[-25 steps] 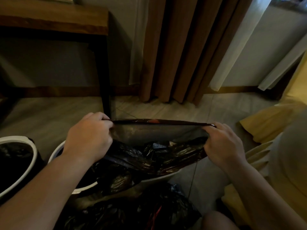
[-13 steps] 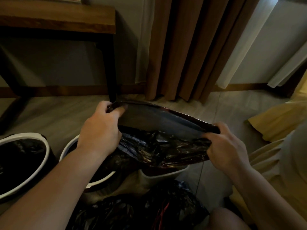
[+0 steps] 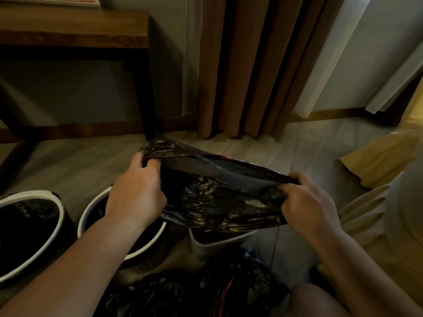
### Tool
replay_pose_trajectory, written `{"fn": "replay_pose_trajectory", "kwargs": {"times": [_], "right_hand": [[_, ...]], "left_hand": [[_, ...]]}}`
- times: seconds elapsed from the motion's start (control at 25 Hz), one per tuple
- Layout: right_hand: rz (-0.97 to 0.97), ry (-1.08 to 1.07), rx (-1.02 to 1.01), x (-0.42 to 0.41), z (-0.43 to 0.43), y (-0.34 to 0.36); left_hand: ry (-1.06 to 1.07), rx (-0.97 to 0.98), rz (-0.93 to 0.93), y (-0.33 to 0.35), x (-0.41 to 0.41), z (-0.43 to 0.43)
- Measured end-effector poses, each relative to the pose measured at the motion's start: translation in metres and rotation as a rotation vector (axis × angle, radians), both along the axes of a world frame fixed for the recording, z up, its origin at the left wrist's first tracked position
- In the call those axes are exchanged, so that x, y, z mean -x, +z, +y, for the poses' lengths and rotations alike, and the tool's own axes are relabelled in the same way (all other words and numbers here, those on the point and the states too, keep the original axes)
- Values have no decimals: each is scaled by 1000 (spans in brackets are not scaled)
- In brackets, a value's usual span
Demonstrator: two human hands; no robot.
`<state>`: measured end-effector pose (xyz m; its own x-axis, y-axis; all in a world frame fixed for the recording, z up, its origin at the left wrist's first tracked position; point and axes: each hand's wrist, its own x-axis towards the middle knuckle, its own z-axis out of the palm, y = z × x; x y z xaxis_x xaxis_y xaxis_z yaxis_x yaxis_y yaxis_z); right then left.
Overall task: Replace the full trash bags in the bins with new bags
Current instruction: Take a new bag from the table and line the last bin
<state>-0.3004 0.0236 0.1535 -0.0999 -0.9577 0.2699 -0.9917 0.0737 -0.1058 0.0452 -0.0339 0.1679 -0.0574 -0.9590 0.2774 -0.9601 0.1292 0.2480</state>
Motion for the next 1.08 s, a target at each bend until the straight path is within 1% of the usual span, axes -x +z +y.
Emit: {"fn": "replay_pose_trajectory", "kwargs": {"times": [0.12, 0.2, 0.32, 0.4, 0.56, 0.68, 0.76, 0.8, 0.88, 0.96, 1.08], "right_hand": [[-37, -57, 34, -2, -2, -4], [-13, -62, 3, -1, -2, -5], [52, -71, -93, 3, -1, -2], [70, -104, -142, 6, -1, -4], [70, -125, -120, 8, 2, -10], [91, -68, -136, 9, 3, -12], [96, -35, -99, 9, 4, -12], [118, -26, -74, 8, 4, -13], [156, -36, -44, 5, 3, -12], [126, -65, -8, 1, 1, -11], [91, -65, -69, -5, 2, -12]], "left_hand": [[-29, 131, -73, 2, 5, 0], [-65, 149, -74, 3, 7, -4], [-129, 69, -109, -3, 11, -7], [-128, 4, -121, -7, 15, -6], [-78, -129, -54, -15, 18, -4], [-73, -222, -25, -18, 18, -3], [-55, -248, -19, -19, 19, -4], [-40, -220, -33, -18, 21, -4], [-22, -83, -55, -16, 24, -2], [-28, 7, -42, -13, 24, 0], [-79, -17, -57, -15, 24, 2]]}}
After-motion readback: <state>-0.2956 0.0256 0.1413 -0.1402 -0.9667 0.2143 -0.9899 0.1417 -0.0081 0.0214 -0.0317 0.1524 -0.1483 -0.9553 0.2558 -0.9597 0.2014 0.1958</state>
